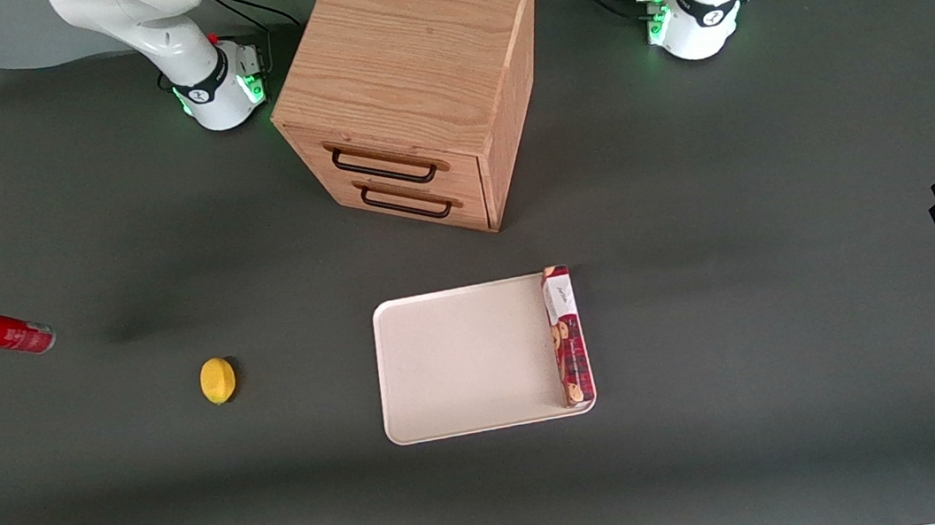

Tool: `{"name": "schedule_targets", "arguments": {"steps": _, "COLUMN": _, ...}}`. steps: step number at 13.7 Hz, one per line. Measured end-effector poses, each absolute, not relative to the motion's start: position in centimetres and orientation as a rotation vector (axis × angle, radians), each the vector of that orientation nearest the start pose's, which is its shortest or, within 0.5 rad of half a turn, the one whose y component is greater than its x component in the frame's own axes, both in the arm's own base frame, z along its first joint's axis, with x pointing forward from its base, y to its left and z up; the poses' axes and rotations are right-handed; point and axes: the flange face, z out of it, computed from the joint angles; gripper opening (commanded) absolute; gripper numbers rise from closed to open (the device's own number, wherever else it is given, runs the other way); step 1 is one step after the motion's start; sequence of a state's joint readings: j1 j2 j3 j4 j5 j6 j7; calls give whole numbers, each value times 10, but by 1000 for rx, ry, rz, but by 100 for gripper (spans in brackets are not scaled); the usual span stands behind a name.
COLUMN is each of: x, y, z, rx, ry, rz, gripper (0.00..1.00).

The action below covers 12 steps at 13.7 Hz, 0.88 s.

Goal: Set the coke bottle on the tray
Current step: 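Lift the red bottle off the table with the right gripper, then carry the bottle over the white tray and stand it upright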

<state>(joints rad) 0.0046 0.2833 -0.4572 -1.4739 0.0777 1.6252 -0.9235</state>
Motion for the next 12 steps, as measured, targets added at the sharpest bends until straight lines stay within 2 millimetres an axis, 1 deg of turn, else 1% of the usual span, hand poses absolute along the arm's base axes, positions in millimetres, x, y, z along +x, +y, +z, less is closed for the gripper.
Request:
{"name": "schedule_targets", "arguments": {"steps": 2, "x": 592, "y": -194, "z": 590, "rx": -3011, "ry": -858, "rz": 46, "gripper": 4}}
{"name": "schedule_targets", "arguments": {"steps": 3, "x": 593, "y": -167, "z": 622, "rx": -3001, "ry": -912, "rz": -5, "gripper": 4}}
{"name": "schedule_targets", "arguments": {"steps": 4, "x": 591, "y": -140, "z": 650, "rx": -2995, "ry": -928, "rz": -45, "gripper": 4}}
{"name": "schedule_targets", "arguments": {"steps": 5, "x": 589, "y": -112, "z": 669, "rx": -2991, "ry": -911, "rz": -68, "gripper": 4}}
{"name": "schedule_targets", "arguments": {"steps": 6, "x": 589, "y": -82, "z": 680, "rx": -2987, "ry": -875, "rz": -80, "gripper": 4}}
{"name": "schedule_targets", "arguments": {"steps": 7, "x": 591, "y": -45, "z": 684, "rx": -2986, "ry": -812, "rz": -85, "gripper": 4}}
{"name": "schedule_targets", "arguments": {"steps": 8, "x": 593, "y": -5, "z": 682, "rx": -2987, "ry": -724, "rz": -76, "gripper": 4}}
{"name": "schedule_targets", "arguments": {"steps": 9, "x": 596, "y": 37, "z": 676, "rx": -2987, "ry": -626, "rz": -51, "gripper": 4}}
{"name": "schedule_targets", "arguments": {"steps": 10, "x": 599, "y": 79, "z": 664, "rx": -2992, "ry": -520, "rz": -14, "gripper": 4}}
{"name": "schedule_targets", "arguments": {"steps": 12, "x": 607, "y": 159, "z": 632, "rx": -3033, "ry": -303, "rz": 31, "gripper": 4}}
